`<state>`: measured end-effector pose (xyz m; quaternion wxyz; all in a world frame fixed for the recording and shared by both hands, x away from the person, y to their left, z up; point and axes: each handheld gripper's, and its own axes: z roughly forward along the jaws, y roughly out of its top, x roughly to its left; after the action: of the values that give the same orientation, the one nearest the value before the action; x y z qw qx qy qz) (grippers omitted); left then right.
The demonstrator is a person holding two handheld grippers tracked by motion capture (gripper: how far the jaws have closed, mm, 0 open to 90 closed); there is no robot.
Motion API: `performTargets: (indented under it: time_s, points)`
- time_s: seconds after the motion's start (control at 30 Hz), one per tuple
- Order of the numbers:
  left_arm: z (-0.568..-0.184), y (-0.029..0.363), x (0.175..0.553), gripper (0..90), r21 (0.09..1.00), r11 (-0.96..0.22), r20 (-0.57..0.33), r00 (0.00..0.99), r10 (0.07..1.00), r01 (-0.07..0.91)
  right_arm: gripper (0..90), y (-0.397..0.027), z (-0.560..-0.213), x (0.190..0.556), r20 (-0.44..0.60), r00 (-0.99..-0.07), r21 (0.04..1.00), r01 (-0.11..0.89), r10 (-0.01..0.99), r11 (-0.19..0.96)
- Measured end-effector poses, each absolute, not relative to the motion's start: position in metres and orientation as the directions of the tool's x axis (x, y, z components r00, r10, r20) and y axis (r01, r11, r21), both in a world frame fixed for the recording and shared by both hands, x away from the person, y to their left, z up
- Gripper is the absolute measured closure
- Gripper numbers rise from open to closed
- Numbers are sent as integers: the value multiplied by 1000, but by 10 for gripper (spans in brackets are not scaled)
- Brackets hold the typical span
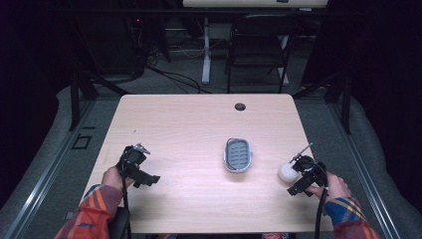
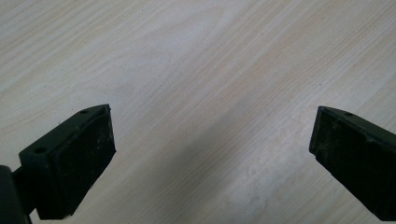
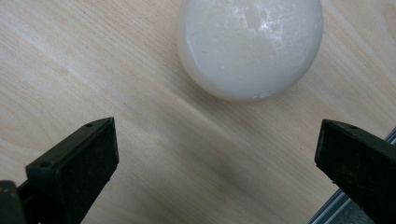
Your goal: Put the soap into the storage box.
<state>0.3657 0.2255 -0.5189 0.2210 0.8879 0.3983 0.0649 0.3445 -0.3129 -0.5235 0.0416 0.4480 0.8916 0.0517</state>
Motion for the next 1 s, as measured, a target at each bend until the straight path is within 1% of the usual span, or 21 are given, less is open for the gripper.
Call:
performTargets:
  time_s: [0.03, 0.07, 0.13, 0.17, 0.2, 0.23, 0.27, 0.33, 0.43, 0.5, 0.57, 0.6, 0.73, 0.83, 0.9, 0.93, 0.97, 1.0]
  points:
    - [-519, 226, 366, 2, 445, -585, -62, 675, 735, 678, 0, -313, -523, 345, -28, -598, 128, 792, 801, 596]
    - [-519, 226, 366, 2, 446, -584, -62, 674, 736, 678, 0, -312, -526, 343, -10, -565, 184, 810, 825, 556]
    - [-519, 226, 366, 2, 445, -585, -63, 675, 735, 678, 0, -314, -522, 345, -24, -585, 152, 799, 810, 582]
    - [-519, 227, 366, 2, 445, -585, -64, 676, 735, 678, 0, -314, -521, 345, -17, -593, 156, 794, 805, 588]
    - [-520, 227, 366, 2, 445, -585, -64, 676, 734, 678, 0, -314, -520, 345, -5, -589, 179, 794, 808, 580]
    - [-520, 227, 365, 2, 447, -583, -65, 674, 735, 679, 0, -314, -522, 344, 7, -562, 220, 808, 827, 547]
    - [-520, 227, 365, 2, 447, -582, -65, 673, 737, 680, 0, -315, -518, 346, -6, -579, 196, 799, 816, 568]
    - [-520, 228, 365, 2, 448, -581, -65, 673, 737, 679, 0, -315, -516, 348, -2, -587, 190, 795, 810, 577]
    - [-519, 229, 364, 2, 444, -582, -62, 671, 739, 682, 0, -311, -514, 352, -16, -564, 230, 801, 826, 552]
    - [-520, 228, 365, 2, 441, -584, -62, 672, 738, 682, 0, -311, -511, 356, -19, -580, 219, 792, 814, 570]
    - [-520, 228, 365, 2, 441, -581, -60, 668, 741, 684, 0, -309, -512, 360, 3, -571, 248, 795, 821, 553]
    - [-520, 228, 365, 2, 441, -580, -61, 668, 742, 685, 0, -309, -510, 364, -9, -589, 216, 787, 808, 577]
    - [-520, 228, 365, 2, 442, -578, -65, 667, 742, 686, 0, -306, -515, 369, 11, -570, 238, 799, 821, 552]
    - [-521, 228, 365, 2, 441, -579, -67, 669, 741, 686, 0, -305, -513, 379, -5, -605, 165, 785, 796, 598]
    - [-520, 229, 365, 2, 443, -579, -66, 669, 740, 684, 0, -302, -518, 381, 2, -590, 178, 795, 808, 580]
    - [-520, 229, 365, 2, 443, -579, -66, 669, 740, 685, 0, -301, -521, 382, 1, -584, 157, 802, 812, 576]
    - [-520, 228, 365, 2, 441, -579, -65, 668, 741, 686, 0, -300, -520, 386, -11, -603, 106, 793, 798, 600]
    - [-521, 228, 365, 2, 442, -578, -65, 667, 742, 686, 0, -298, -523, 386, -11, -598, 117, 795, 801, 595]
